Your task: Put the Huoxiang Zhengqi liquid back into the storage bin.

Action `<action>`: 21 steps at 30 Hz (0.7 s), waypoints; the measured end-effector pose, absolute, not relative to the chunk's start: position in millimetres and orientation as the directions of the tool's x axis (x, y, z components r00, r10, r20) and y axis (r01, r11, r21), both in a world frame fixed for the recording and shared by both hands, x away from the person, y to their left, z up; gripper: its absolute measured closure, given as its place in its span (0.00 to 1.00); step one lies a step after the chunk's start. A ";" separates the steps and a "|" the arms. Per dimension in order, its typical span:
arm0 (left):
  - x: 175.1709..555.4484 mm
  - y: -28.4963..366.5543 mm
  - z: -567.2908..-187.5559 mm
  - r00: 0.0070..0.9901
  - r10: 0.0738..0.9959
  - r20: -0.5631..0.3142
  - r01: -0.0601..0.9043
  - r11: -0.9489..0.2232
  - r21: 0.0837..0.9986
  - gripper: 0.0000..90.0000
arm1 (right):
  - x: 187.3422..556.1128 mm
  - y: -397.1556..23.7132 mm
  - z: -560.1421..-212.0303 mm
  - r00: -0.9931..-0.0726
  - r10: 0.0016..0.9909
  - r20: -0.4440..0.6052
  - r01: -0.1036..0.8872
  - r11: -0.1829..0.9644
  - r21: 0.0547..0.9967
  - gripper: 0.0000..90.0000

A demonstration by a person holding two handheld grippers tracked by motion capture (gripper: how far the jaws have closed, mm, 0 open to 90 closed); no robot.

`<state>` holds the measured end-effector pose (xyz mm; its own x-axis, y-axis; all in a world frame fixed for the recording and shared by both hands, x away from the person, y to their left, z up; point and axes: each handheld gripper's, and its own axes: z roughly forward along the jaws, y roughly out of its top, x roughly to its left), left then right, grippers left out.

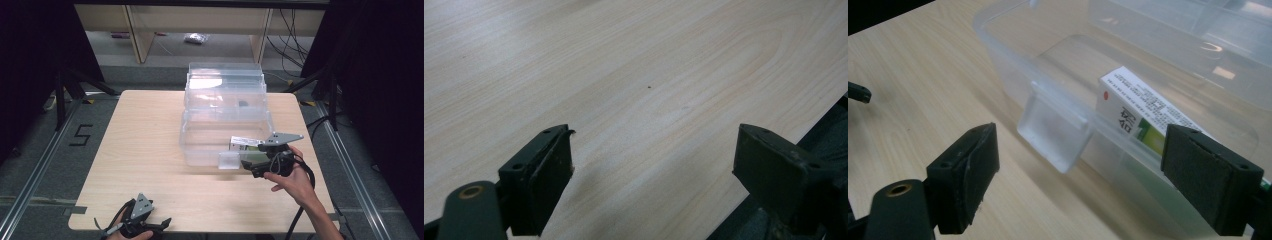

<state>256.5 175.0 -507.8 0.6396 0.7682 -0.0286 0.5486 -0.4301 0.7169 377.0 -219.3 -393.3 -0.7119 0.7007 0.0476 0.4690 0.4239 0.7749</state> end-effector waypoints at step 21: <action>254.8 174.4 -506.1 0.651 0.759 -0.008 0.533 -0.450 0.716 0.17 | 362.6 -208.2 -414.5 -0.740 0.670 0.059 0.477 0.460 0.749 0.18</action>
<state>254.8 174.4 -506.1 0.6508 0.7592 -0.0075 0.5332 -0.4501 0.7163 362.6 -208.2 -414.5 -0.7396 0.6704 0.0588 0.4769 0.4604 0.7488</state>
